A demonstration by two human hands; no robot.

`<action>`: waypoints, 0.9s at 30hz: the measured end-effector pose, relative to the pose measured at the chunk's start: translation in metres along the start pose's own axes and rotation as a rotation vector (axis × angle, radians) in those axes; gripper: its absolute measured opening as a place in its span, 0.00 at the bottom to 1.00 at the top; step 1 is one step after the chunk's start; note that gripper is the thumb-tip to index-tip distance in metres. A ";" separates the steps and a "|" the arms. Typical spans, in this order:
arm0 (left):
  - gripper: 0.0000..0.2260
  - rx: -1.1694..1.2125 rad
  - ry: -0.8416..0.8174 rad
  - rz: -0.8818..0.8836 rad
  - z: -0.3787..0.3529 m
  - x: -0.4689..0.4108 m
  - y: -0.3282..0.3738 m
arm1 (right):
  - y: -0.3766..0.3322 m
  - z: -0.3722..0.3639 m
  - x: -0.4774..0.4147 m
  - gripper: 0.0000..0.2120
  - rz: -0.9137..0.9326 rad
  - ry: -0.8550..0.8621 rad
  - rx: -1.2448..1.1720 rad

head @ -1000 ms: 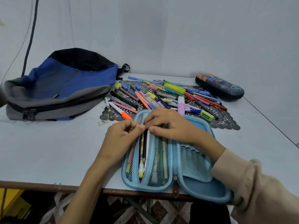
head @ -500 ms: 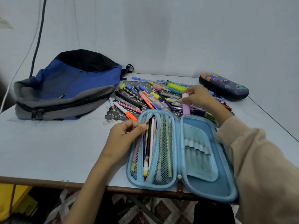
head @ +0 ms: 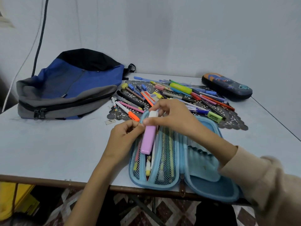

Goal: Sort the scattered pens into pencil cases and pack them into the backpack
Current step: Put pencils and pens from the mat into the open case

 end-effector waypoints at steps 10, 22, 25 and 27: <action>0.19 -0.119 0.037 -0.043 0.001 0.004 0.007 | -0.007 0.006 0.021 0.25 0.036 -0.025 0.139; 0.14 -0.243 0.072 -0.115 0.001 0.003 0.013 | -0.018 -0.009 0.032 0.30 0.053 -0.103 0.390; 0.12 -0.403 0.127 -0.196 0.000 0.006 0.022 | -0.021 -0.007 0.034 0.25 0.075 -0.048 0.451; 0.11 -0.569 0.139 -0.269 -0.002 0.008 0.034 | -0.022 -0.008 0.034 0.24 0.104 -0.031 0.529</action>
Point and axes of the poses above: each hand's wrist, its own x-axis away from the middle knuckle, its own z-axis out of the back of the hand, y = z × x, the point moved 9 cm from there along -x, towards the middle knuckle, and after that the axes turned 7 degrees about -x, right-handed, at the moved point
